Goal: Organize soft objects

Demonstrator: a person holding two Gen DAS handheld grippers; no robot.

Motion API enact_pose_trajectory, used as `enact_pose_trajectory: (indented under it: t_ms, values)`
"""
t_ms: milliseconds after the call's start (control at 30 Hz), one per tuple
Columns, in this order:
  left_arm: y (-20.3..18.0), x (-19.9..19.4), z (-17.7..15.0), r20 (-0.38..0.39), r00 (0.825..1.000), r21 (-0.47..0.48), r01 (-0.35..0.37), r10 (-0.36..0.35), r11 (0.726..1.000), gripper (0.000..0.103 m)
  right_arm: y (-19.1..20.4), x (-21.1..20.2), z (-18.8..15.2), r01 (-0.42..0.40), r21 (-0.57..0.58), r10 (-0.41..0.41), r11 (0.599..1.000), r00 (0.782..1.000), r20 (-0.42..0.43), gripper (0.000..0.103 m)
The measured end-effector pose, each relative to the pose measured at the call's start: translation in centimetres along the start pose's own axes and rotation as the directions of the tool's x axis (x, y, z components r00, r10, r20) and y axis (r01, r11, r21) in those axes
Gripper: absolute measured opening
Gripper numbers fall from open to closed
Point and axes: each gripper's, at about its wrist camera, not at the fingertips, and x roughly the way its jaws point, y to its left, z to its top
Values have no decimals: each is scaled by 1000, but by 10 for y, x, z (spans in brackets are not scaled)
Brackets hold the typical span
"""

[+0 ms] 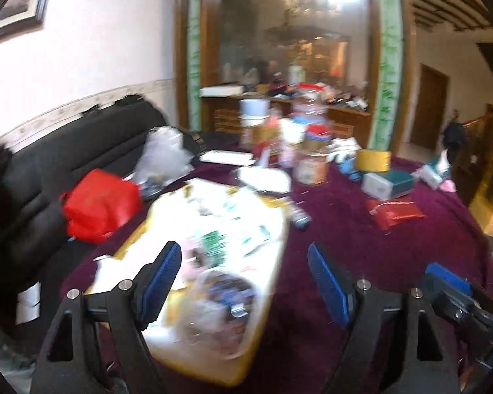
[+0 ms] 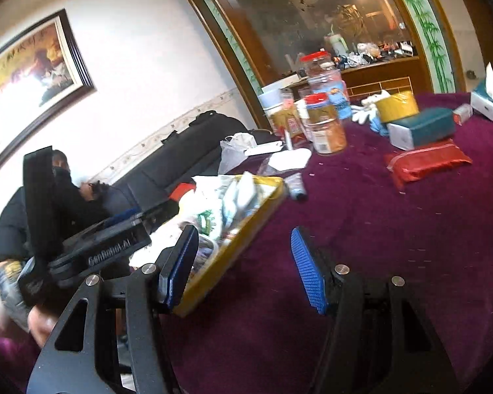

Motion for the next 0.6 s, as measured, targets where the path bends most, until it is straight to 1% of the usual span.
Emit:
enact_pose_trajectory:
  t_ms: [67,133,200,267,367,467,600]
  values:
    - [16,-6,-4,-10,1000,-30,-30,30,999,80,16,13,-1,6,9,-6,1000,1000,-6,60]
    - [29,-10,-8,-20,999,-39,-48,47,998,80,31,27,-2,22,-4,-22,1000,999,-24,60]
    - [35,-13,-11,-25,999,-32,-49,48,998,80,44,37,-4,42,-30,-43,999,998,-45,60]
    - [42,-16,-14,-22,999,-36,-48,47,998,80,56,43,-6,30,-51,-33,998,997,-64,60]
    - [52,-16,-15,-30,999,-58,-41,39,997,80,75,48,-8,46,-102,-53,994,996,-67,60]
    - [60,-16,-14,-36,999,-74,-26,24,997,80,81,53,-5,42,-104,-50,994,996,-74,60]
    - [65,-15,-13,-30,999,-78,-33,31,996,80,84,56,-1,47,-92,-53,995,997,-62,60]
